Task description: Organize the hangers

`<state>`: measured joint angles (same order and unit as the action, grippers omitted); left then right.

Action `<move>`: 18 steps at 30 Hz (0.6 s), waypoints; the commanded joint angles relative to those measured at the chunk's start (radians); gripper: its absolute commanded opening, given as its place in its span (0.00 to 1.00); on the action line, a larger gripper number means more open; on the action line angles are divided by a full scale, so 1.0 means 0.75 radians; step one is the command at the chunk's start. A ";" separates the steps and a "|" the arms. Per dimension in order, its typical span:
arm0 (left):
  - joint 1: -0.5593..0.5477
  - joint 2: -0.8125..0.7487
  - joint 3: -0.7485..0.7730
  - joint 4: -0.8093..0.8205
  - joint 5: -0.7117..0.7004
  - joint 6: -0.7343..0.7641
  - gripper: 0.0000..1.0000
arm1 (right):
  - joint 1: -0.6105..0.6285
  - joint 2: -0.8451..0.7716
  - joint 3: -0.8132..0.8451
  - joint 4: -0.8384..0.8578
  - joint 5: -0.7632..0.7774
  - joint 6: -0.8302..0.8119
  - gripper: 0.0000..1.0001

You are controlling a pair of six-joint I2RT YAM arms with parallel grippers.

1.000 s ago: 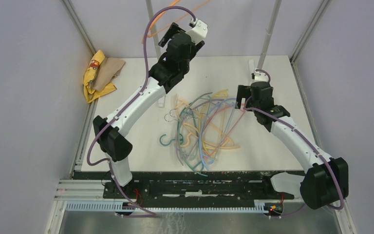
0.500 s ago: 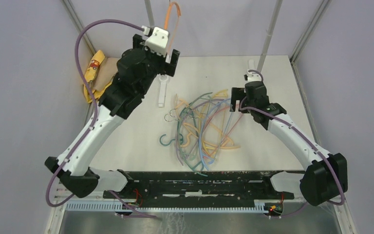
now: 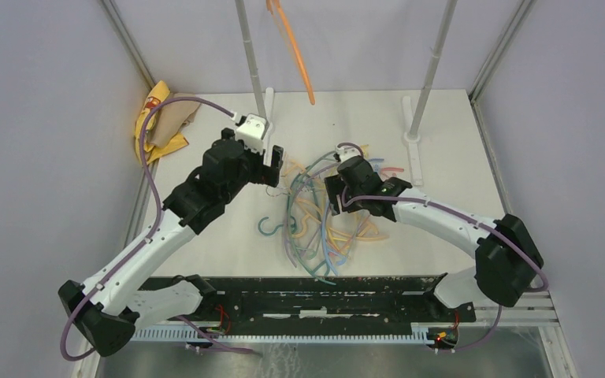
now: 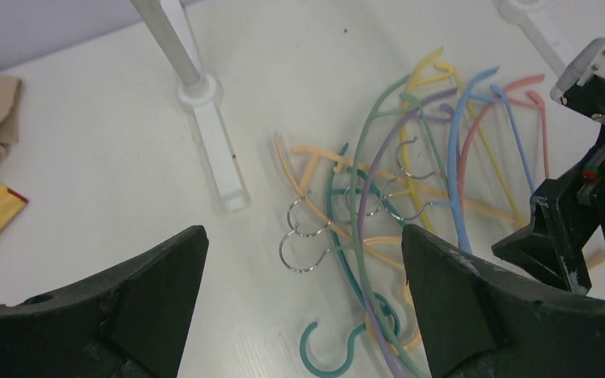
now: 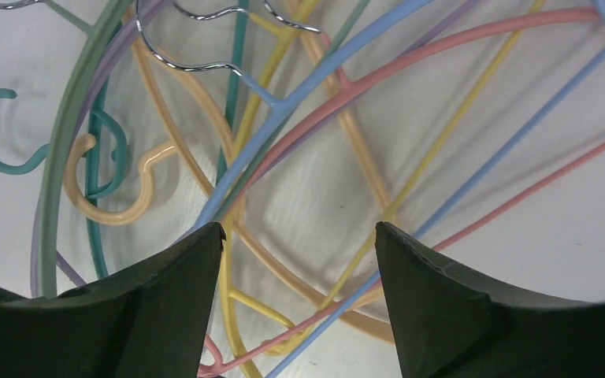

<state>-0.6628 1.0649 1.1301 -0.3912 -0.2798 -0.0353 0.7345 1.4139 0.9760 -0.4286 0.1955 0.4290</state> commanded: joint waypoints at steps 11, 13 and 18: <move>0.002 -0.111 -0.309 0.103 0.094 -0.230 1.00 | 0.050 0.316 0.202 0.108 -0.051 0.149 0.56; 0.002 -0.111 -0.321 0.104 0.103 -0.234 0.99 | 0.050 0.323 0.198 0.107 -0.052 0.156 0.44; 0.002 -0.115 -0.338 0.103 0.101 -0.226 0.99 | 0.049 0.281 0.177 0.097 -0.045 0.174 0.06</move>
<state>-0.6624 1.0012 0.8803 -0.3779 -0.2230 -0.1677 0.7727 1.6562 1.0817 -0.3779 0.1532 0.5571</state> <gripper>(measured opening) 0.996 0.146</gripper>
